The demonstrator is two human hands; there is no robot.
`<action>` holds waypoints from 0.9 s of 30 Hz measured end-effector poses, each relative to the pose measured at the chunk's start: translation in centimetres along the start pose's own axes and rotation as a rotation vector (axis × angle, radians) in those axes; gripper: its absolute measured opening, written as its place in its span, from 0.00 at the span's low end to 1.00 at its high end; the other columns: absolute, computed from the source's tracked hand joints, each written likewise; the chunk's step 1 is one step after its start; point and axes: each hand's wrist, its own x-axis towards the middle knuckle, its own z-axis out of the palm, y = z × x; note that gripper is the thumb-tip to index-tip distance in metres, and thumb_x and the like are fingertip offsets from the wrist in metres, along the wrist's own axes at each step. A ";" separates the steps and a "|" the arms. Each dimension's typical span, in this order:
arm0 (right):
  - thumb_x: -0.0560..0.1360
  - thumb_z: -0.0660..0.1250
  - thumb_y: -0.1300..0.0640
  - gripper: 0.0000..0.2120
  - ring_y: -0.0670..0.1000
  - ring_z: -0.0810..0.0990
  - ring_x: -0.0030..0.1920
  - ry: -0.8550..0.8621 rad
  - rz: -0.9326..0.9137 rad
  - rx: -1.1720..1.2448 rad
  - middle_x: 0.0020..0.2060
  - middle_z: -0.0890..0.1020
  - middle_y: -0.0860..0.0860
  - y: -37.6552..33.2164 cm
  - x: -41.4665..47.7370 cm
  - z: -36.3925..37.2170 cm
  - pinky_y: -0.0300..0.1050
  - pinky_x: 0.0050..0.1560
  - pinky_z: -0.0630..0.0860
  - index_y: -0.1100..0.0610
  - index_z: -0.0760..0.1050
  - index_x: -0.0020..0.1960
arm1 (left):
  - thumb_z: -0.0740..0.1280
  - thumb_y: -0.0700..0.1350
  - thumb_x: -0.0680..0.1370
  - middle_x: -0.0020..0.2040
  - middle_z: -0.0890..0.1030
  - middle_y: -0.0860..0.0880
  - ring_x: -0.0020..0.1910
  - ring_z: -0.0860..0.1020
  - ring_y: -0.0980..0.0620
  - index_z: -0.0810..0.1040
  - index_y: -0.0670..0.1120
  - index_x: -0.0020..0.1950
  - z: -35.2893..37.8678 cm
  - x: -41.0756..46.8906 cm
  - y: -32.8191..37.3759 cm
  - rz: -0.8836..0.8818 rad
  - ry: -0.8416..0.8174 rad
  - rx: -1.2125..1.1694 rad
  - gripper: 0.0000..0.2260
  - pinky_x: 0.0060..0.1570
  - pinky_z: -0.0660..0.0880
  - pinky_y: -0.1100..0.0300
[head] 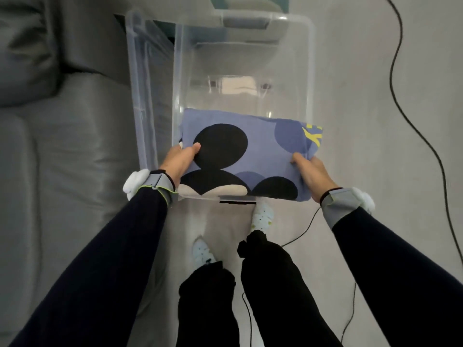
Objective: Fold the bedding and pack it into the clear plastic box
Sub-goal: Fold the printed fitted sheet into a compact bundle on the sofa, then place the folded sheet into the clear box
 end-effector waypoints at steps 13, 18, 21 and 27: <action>0.76 0.56 0.63 0.21 0.57 0.73 0.65 0.041 -0.087 -0.183 0.65 0.75 0.55 2.3 12.2 6.1 0.46 0.65 0.68 0.59 0.68 0.69 | 0.64 0.49 0.75 0.61 0.77 0.42 0.59 0.76 0.39 0.71 0.42 0.66 4.4 12.1 -1.9 -0.047 0.100 0.266 0.21 0.62 0.73 0.47; 0.78 0.56 0.63 0.18 0.52 0.73 0.57 0.069 -0.035 -0.254 0.57 0.76 0.54 5.9 18.1 8.0 0.40 0.55 0.67 0.62 0.70 0.67 | 0.60 0.45 0.78 0.61 0.76 0.41 0.59 0.75 0.39 0.71 0.38 0.65 7.2 18.5 -4.7 -0.044 0.136 0.373 0.18 0.53 0.72 0.55; 0.78 0.57 0.61 0.19 0.59 0.73 0.63 0.070 0.000 -0.304 0.63 0.75 0.59 8.4 22.2 9.2 0.45 0.59 0.68 0.64 0.68 0.68 | 0.60 0.43 0.78 0.64 0.75 0.39 0.62 0.74 0.38 0.69 0.37 0.66 8.7 22.6 -6.4 -0.046 0.157 0.387 0.18 0.61 0.72 0.52; 0.79 0.57 0.62 0.17 0.63 0.71 0.65 0.165 0.033 -0.408 0.65 0.72 0.65 11.7 25.6 10.8 0.48 0.59 0.67 0.69 0.66 0.65 | 0.57 0.39 0.79 0.71 0.67 0.38 0.70 0.66 0.39 0.62 0.38 0.71 11.3 26.7 -9.2 -0.058 0.201 0.459 0.20 0.71 0.60 0.50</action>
